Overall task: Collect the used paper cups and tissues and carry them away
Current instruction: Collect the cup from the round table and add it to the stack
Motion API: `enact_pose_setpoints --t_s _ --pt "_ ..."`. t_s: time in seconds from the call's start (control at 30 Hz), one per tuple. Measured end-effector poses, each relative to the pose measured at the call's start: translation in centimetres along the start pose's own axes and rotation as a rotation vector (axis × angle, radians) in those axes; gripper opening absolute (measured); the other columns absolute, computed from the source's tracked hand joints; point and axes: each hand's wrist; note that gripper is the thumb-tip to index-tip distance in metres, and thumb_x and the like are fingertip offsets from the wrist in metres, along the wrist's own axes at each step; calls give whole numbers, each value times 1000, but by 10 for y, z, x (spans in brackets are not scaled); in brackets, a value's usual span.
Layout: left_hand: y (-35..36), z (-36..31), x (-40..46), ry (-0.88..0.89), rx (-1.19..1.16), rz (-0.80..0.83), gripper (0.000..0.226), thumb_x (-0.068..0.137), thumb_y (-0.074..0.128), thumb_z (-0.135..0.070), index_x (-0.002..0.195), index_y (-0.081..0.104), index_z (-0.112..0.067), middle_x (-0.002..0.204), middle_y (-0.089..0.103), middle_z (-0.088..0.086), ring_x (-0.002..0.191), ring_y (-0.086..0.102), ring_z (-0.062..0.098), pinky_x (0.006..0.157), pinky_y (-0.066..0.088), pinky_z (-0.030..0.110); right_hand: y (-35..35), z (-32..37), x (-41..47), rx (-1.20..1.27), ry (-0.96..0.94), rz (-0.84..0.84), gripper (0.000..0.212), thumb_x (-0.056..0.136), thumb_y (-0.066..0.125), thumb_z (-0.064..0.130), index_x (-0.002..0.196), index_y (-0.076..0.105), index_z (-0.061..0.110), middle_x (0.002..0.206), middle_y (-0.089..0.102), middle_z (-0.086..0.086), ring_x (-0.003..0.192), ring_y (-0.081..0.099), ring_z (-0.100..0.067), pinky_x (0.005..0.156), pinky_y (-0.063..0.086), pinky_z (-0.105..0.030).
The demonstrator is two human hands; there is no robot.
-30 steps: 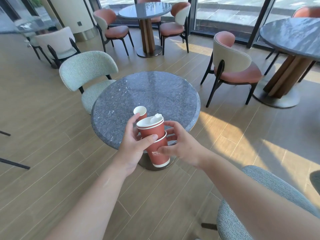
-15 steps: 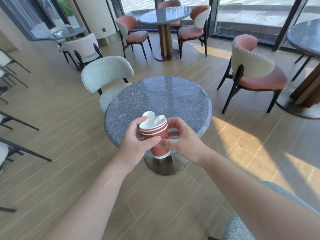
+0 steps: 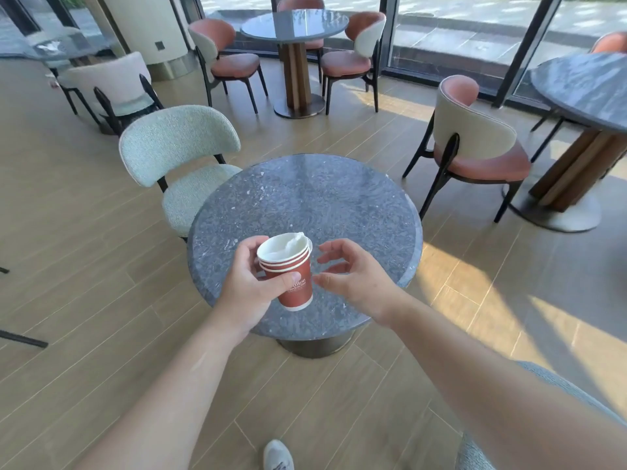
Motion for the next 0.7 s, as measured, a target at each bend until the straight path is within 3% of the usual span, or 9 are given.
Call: enact_pose_setpoints --t_s 0.13,0.3,0.47,0.6,0.7 --pt "-47 13 39 -14 33 22 71 56 88 -30 117 53 -37 118 66 -12 92 62 -14 80 47 12 23 -7 45 -61 78 -108 35 81 75 15 111 59 23 104 64 7 71 64 1 58 49 -18" --pt "-96 27 80 -45 46 80 85 47 85 -47 124 51 -35 123 64 -6 110 61 11 98 51 32 46 -25 97 -184 190 -245 35 81 74 17 112 60 22 104 62 6 75 62 -4 53 44 -17" --pt "-122 30 121 12 58 112 78 51 86 -46 120 49 -47 128 62 -13 117 61 9 103 49 34 61 -50 122 -349 277 -304 45 75 78 32 114 56 22 104 58 5 84 60 -15 66 49 -30" --pt "-131 28 143 24 43 127 77 53 88 -46 118 49 -58 126 62 -22 113 62 -4 98 50 28 65 -70 134 -469 346 -312 52 76 75 34 121 51 24 114 53 2 80 56 -12 53 42 -21" --pt "-126 30 154 24 52 124 77 53 88 -46 117 48 -62 130 60 -19 117 60 -1 102 50 31 61 -84 144 -573 362 -288 63 77 72 36 133 45 22 123 50 0 91 53 -13 51 35 -14"
Point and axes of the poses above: each hand's wrist, its own x-axis towards the middle knuckle, its own y-axis out of the palm, z = x × y
